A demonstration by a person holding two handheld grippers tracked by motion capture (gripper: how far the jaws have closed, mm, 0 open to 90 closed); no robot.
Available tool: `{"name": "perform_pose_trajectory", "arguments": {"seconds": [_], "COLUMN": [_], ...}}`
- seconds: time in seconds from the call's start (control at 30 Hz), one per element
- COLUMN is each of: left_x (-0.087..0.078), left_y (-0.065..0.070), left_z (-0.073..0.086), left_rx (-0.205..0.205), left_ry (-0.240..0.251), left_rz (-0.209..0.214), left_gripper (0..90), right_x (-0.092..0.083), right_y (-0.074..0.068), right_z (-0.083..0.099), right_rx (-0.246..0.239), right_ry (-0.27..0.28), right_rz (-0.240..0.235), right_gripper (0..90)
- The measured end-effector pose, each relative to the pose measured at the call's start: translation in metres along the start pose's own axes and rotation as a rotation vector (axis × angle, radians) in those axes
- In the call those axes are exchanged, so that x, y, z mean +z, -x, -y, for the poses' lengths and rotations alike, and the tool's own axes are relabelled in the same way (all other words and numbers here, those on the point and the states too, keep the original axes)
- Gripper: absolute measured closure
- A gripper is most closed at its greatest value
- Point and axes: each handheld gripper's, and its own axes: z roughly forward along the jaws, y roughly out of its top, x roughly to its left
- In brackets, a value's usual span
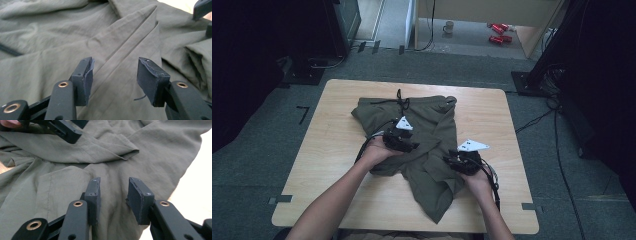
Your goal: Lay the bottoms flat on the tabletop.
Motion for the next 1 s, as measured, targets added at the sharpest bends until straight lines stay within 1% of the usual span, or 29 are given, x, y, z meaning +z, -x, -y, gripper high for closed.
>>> {"name": "perform_pose_trajectory", "arguments": {"seconds": [0.07, 0.1, 0.3, 0.37, 0.47, 0.63, 0.7, 0.73, 0.83, 0.9, 0.93, 0.97, 1.0], "left_x": [0.004, 0.006, 0.014, 0.018, 0.021, 0.022, 0.022, 0.021, 0.020, 0.018, 0.018, 0.018, 0.016], "left_y": [0.001, 0.000, 0.004, 0.006, 0.006, 0.008, 0.009, 0.009, 0.010, 0.010, 0.010, 0.010, 0.009], "left_z": [-0.002, -0.002, -0.004, -0.003, -0.002, 0.000, 0.002, 0.003, 0.004, 0.005, 0.004, 0.004, 0.004], "left_rx": [-0.002, 0.004, 0.018, 0.024, 0.023, 0.034, 0.025, 0.024, 0.017, 0.014, 0.002, 0.002, -0.006], "left_ry": [0.001, -0.010, -0.018, -0.030, -0.044, -0.028, -0.016, -0.013, -0.006, -0.011, -0.019, -0.019, -0.037], "left_rz": [0.004, 0.003, 0.025, 0.034, 0.030, 0.012, 0.009, 0.002, 0.004, 0.002, 0.003, 0.003, 0.007], "left_gripper": [46.7, 46.6, 46.2, 46.4, 46.6, 49.7, 53.4, 56.1, 65.7, 70.9, 75.8, 80.3, 84.4], "right_x": [0.002, 0.002, 0.007, 0.009, 0.011, 0.014, 0.017, 0.018, 0.021, 0.021, 0.021, 0.021, 0.021], "right_y": [0.001, 0.001, 0.002, 0.002, 0.002, 0.001, -0.001, -0.001, -0.003, -0.003, -0.003, -0.003, -0.004], "right_z": [0.001, 0.001, 0.001, 0.002, 0.003, 0.003, 0.004, 0.005, 0.006, 0.007, 0.007, 0.007, 0.008], "right_rx": [0.009, 0.012, 0.001, -0.003, 0.008, 0.007, -0.002, -0.008, -0.022, -0.023, -0.023, -0.023, -0.019], "right_ry": [-0.004, -0.006, 0.009, 0.009, 0.000, 0.001, -0.011, -0.021, -0.040, -0.040, -0.040, -0.040, -0.036], "right_rz": [-0.008, -0.011, -0.013, -0.013, -0.020, -0.017, -0.010, -0.009, -0.002, -0.002, 0.000, 0.000, 0.002], "right_gripper": [62.2, 61.9, 61.7, 61.6, 61.1, 59.1, 57.0, 56.2, 53.6, 53.2, 53.1, 53.1, 52.6]}}
